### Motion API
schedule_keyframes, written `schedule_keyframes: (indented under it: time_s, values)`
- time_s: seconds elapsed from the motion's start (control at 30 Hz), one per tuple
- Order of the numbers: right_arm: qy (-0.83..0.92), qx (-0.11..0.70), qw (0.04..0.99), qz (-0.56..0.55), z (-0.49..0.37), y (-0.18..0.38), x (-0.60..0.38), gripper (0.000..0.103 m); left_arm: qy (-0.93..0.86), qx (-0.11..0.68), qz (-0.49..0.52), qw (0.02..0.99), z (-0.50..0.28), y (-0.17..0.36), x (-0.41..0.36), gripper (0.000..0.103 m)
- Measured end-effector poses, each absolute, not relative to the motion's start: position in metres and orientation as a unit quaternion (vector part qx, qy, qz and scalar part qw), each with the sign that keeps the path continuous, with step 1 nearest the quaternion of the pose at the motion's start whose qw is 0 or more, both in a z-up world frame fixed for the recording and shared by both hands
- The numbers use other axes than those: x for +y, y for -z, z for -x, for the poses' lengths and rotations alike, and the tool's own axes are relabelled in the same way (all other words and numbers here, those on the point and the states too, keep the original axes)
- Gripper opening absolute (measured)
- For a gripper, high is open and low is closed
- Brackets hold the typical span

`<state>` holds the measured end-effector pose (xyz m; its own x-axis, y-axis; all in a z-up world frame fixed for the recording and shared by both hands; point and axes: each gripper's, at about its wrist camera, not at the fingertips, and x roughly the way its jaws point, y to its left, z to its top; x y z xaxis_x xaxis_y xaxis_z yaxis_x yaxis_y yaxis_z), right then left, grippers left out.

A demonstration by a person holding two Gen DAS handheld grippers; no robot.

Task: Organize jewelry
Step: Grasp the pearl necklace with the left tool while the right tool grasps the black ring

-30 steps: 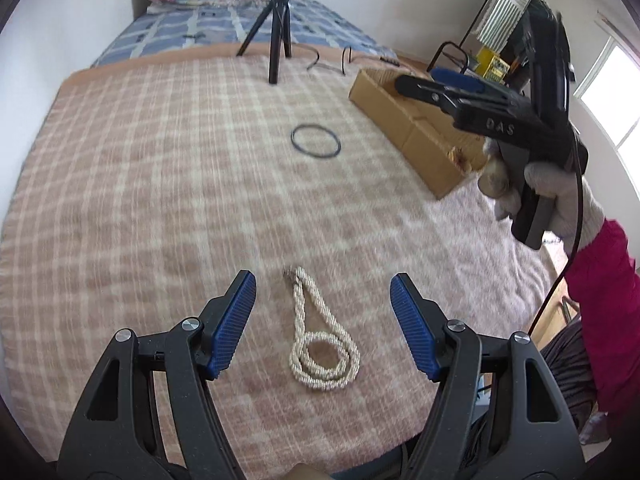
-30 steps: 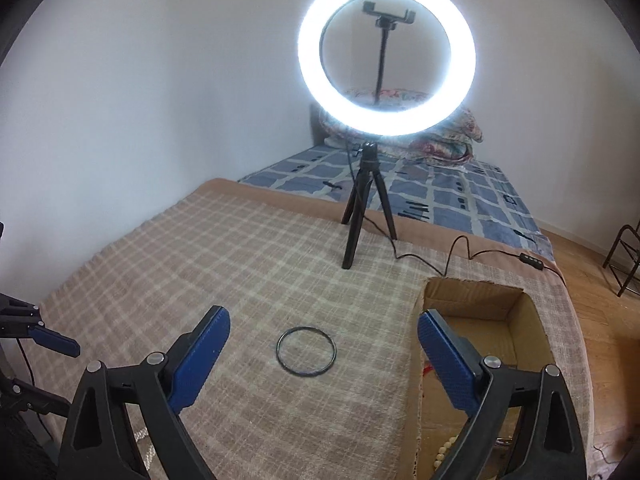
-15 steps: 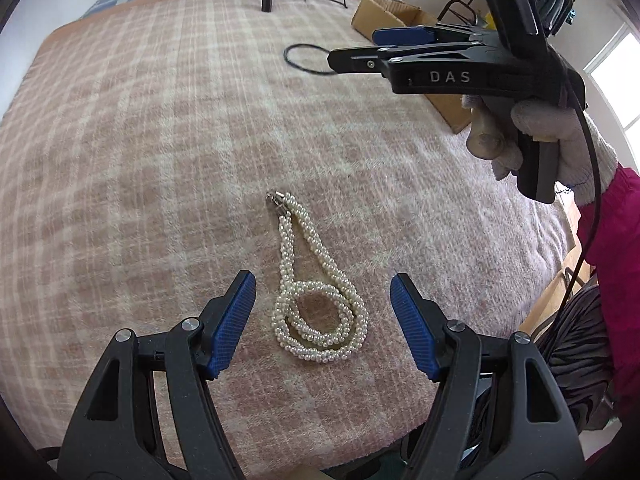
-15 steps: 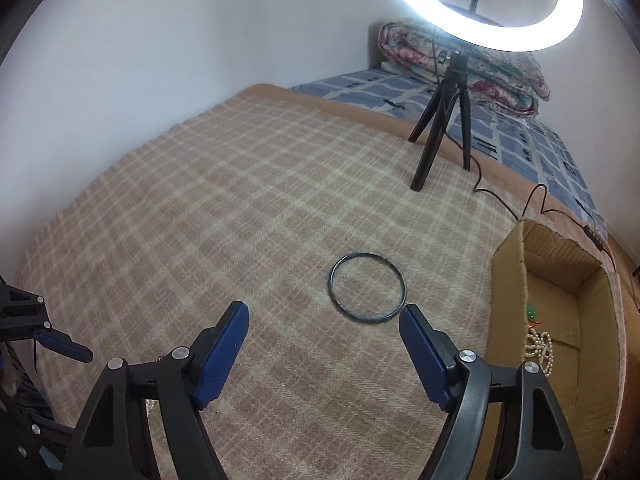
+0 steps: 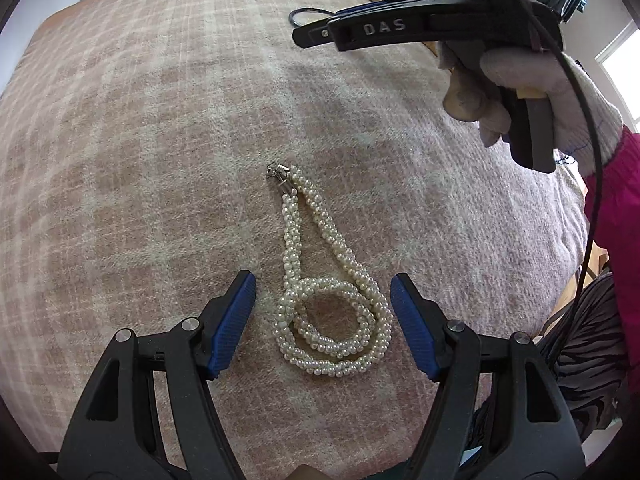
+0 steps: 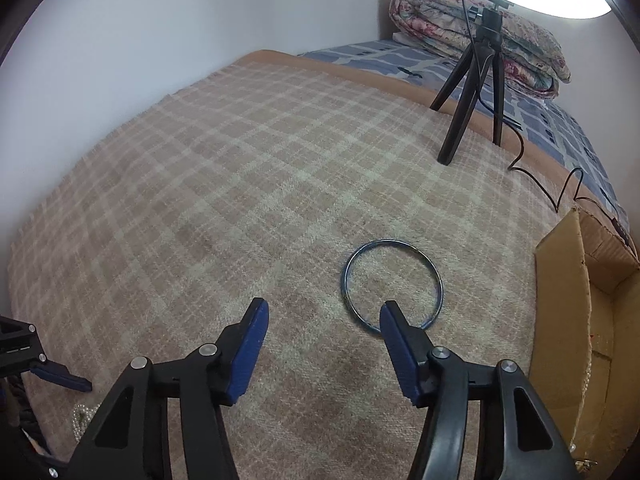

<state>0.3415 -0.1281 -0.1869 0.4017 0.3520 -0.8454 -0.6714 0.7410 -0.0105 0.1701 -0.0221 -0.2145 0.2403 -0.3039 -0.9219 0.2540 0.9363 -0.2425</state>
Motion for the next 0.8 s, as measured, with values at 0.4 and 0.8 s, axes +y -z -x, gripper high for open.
schedule_keyframes:
  time_s: [0.4,0.8]
  values:
    - [-0.305,0.465,0.810,0.185,-0.357,0.205,-0.116,0.053,0.166,0.586,0.016,0.793,-0.186,0.224,-0.036,0.072]
    - [-0.302,0.471,0.808,0.183,-0.359,0.205,-0.113,0.018,0.147,0.556,-0.024,0.818,-0.199,0.226,-0.061,0.017]
